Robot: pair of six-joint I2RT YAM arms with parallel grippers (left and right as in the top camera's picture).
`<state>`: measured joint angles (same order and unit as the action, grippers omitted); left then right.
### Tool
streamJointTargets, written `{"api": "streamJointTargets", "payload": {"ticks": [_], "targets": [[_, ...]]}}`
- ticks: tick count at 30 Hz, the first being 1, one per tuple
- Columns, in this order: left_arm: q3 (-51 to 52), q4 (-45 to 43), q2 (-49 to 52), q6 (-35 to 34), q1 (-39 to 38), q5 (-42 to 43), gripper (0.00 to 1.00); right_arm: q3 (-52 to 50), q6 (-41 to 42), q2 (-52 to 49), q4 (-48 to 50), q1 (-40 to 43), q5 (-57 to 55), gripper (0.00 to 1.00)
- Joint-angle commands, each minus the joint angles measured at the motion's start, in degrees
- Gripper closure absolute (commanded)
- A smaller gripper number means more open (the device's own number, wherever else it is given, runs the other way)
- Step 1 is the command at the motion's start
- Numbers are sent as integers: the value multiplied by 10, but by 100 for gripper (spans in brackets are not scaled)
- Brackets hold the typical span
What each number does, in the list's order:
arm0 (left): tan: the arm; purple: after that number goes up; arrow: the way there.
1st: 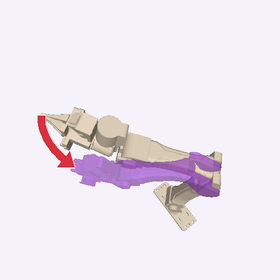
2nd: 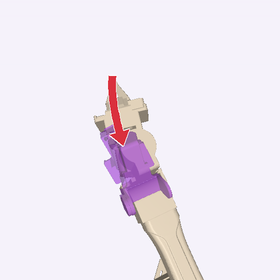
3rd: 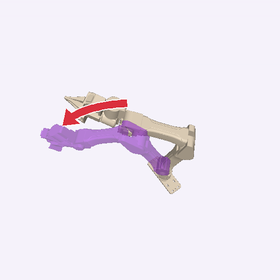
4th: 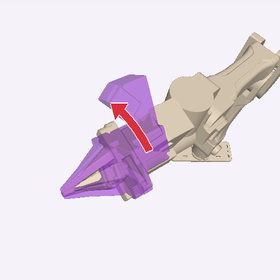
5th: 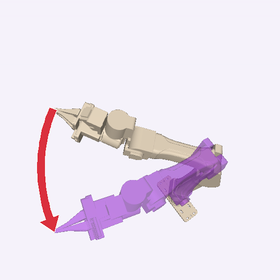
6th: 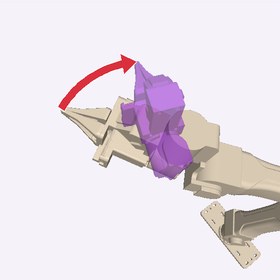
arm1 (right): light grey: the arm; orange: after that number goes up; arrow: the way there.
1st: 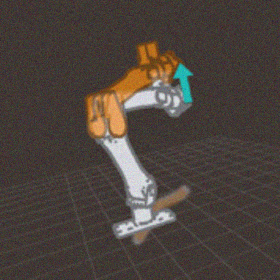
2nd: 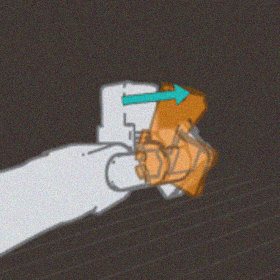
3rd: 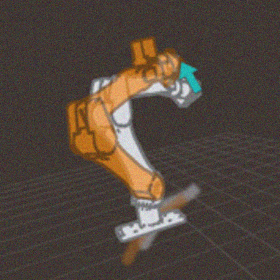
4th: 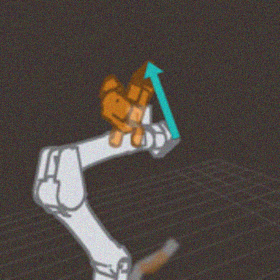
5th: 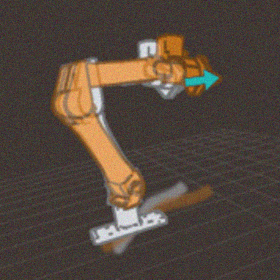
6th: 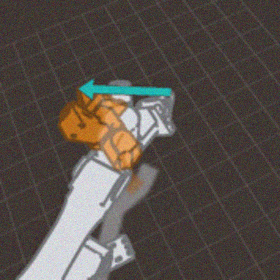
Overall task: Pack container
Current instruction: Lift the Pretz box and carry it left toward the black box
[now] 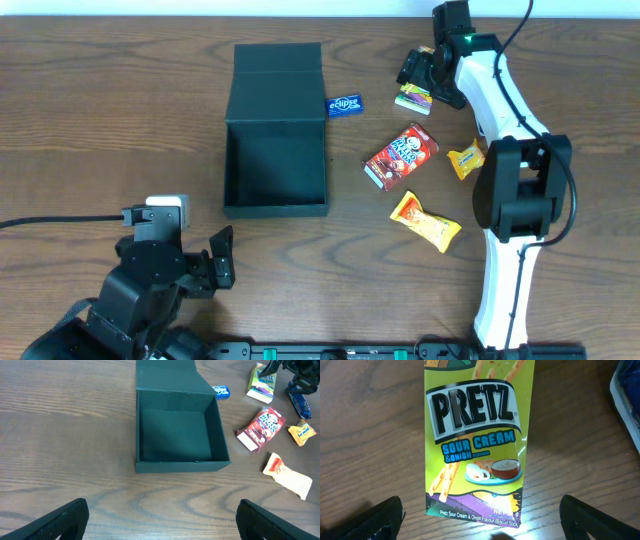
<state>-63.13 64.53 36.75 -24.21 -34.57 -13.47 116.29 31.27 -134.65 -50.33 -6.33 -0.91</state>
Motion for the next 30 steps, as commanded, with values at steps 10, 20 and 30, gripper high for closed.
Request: {"api": "streamJointTargets", "payload": {"ticks": [10, 20, 30], "targets": [[-3, 2, -1, -7, 0, 0, 5, 12, -18, -54, -14, -13, -2, 1], [-3, 2, -1, -7, 0, 0, 5, 12, -67, -69, -9, -19, -2, 1], [-3, 2, -1, -7, 0, 0, 5, 12, 0, -69, -20, -25, 0, 5]]}}
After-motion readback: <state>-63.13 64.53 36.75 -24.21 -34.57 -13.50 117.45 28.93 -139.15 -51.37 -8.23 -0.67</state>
